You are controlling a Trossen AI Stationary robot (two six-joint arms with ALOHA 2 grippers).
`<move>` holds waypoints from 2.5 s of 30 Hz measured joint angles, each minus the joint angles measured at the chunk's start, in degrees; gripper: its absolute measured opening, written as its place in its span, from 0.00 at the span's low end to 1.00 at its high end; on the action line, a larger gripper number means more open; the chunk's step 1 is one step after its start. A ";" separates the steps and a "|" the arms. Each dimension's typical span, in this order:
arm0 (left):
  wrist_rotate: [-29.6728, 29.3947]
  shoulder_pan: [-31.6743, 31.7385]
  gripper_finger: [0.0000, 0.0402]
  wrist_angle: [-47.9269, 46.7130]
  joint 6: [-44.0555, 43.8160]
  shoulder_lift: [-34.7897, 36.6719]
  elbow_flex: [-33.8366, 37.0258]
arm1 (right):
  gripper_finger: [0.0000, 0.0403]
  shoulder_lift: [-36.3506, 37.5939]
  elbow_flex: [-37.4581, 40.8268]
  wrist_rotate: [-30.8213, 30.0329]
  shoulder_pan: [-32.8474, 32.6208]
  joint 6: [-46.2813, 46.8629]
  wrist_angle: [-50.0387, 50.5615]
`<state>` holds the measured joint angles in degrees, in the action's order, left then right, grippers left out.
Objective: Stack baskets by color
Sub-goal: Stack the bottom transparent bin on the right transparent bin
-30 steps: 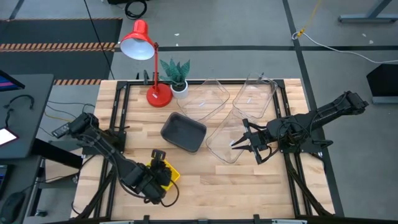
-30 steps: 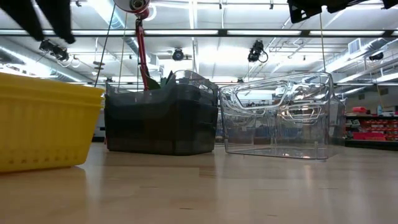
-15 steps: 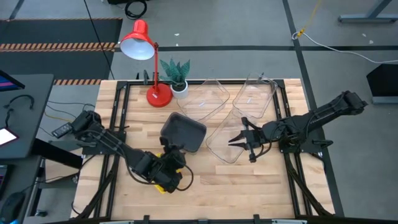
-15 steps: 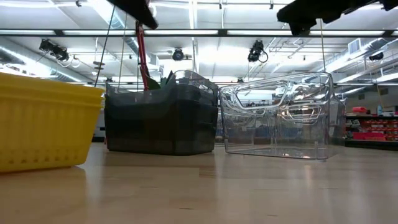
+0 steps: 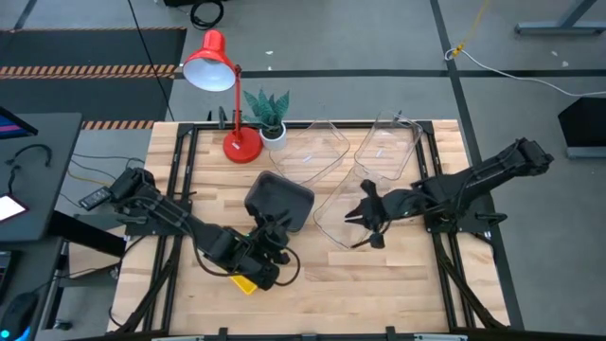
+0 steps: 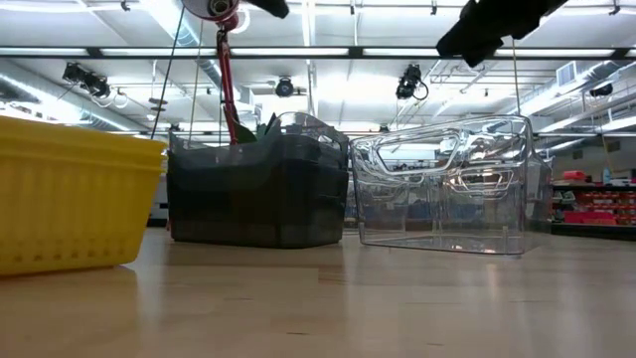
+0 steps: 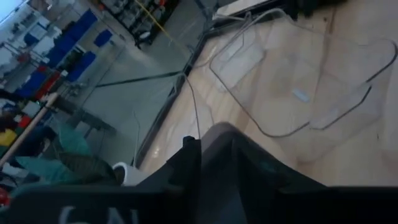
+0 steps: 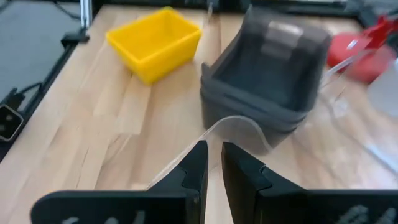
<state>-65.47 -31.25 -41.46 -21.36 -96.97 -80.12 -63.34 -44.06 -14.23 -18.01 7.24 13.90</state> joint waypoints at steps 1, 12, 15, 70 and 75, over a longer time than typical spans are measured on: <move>0.27 0.19 0.24 0.90 1.17 0.00 0.00 | 0.13 -1.25 -1.20 0.33 -0.01 0.50 1.19; 21.51 3.01 0.10 4.88 17.92 0.73 0.10 | 0.16 -8.44 -12.05 1.83 0.31 3.15 15.52; 24.65 4.70 0.06 3.60 20.90 3.35 0.11 | 0.18 -8.84 -13.57 5.45 0.85 3.21 16.80; 40.22 8.63 0.03 58.79 32.57 61.20 54.45 | 0.41 -38.07 -36.67 4.97 3.70 22.02 35.37; 35.65 7.05 0.03 56.91 34.49 64.31 54.45 | 0.43 -38.87 -36.75 6.02 3.95 25.85 36.40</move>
<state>-29.82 -24.20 15.45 13.13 -32.66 -25.67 -102.21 -80.81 -8.20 -14.06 33.09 50.30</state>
